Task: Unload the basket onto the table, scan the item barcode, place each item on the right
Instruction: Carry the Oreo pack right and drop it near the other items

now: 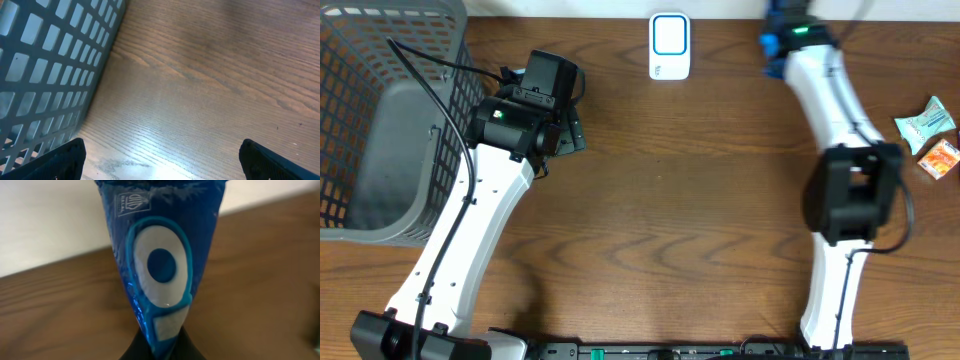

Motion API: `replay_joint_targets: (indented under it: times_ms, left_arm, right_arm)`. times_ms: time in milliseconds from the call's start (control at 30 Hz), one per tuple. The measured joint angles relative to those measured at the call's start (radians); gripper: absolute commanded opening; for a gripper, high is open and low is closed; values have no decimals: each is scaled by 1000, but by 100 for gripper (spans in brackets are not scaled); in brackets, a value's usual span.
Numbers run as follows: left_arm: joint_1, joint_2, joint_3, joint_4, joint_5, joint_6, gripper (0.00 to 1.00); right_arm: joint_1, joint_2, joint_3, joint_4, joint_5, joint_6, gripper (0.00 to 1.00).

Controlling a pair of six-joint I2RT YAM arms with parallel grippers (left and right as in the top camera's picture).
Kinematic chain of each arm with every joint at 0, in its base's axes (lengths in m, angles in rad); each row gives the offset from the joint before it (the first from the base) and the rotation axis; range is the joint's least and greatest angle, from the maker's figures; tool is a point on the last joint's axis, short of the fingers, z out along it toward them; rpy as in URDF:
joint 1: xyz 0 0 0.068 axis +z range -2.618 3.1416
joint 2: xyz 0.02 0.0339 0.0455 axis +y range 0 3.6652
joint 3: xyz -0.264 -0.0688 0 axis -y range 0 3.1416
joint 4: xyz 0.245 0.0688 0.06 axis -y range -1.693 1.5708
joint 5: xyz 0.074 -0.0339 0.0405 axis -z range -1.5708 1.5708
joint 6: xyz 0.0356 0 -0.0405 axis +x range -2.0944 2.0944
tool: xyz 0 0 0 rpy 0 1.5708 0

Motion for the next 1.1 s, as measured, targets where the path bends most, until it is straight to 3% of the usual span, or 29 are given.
replay_joint_targets:
  times_ms: [233,733,767,867,1000,1100]
  left_arm:
    - [0,0,0,0,0,0,98]
    - [0,0,0,0,0,0,98]
    - [0,0,0,0,0,0,98]
    - [0,0,0,0,0,0,98]
    - [0,0,0,0,0,0,98]
    - [0,0,0,0,0,0,98]
  right_arm:
    - [-174,-16,7,-189,18,48,2]
    - [-398,-16,7,-320,17,97,2]
    - [-410,-16,7,-330,17,97,8]
    - [-441,-16,7,-346,18,103,49]
    - [-481,-16,7,-377,18,105,72]
    - [-505,-16,7,-393,17,106,79]
